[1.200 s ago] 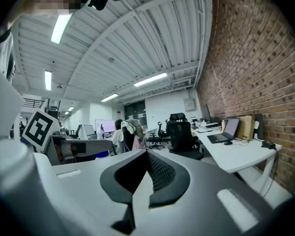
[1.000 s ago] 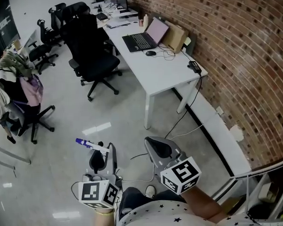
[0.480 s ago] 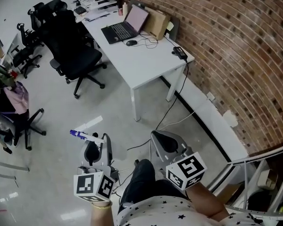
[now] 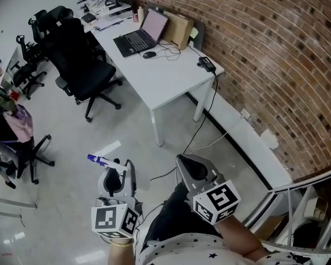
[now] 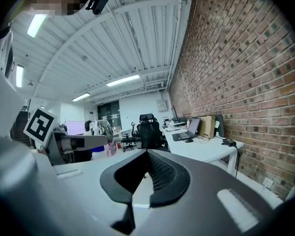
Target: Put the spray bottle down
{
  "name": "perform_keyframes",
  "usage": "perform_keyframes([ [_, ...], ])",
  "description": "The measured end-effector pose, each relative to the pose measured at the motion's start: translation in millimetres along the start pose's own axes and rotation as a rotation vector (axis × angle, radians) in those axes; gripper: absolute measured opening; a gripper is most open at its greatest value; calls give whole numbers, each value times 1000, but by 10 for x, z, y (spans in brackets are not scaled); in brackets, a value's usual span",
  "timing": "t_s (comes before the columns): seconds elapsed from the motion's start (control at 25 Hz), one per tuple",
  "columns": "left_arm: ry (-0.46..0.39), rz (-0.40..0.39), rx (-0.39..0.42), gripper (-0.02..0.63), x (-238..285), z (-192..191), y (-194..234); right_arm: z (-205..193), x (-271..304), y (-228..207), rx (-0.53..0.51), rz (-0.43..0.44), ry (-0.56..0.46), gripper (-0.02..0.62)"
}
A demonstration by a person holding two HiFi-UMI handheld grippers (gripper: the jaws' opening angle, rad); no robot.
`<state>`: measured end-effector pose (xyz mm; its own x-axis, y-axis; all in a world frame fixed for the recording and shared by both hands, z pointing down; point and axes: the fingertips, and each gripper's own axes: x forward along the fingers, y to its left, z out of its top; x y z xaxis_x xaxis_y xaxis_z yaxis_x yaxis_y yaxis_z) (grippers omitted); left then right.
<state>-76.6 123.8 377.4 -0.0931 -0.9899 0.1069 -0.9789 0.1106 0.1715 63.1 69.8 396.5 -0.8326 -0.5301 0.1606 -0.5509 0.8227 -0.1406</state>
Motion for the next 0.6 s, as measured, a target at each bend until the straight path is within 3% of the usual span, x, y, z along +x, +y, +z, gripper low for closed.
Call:
perform_keyframes([
  [0.28,16,-3,1,135,400,-85,20,-119,201,-240,-1,-15,34,-2],
  [0.6,17,-88,41,135,1602,51,-2,138,1033,-1044,-29,-74,24,-2],
])
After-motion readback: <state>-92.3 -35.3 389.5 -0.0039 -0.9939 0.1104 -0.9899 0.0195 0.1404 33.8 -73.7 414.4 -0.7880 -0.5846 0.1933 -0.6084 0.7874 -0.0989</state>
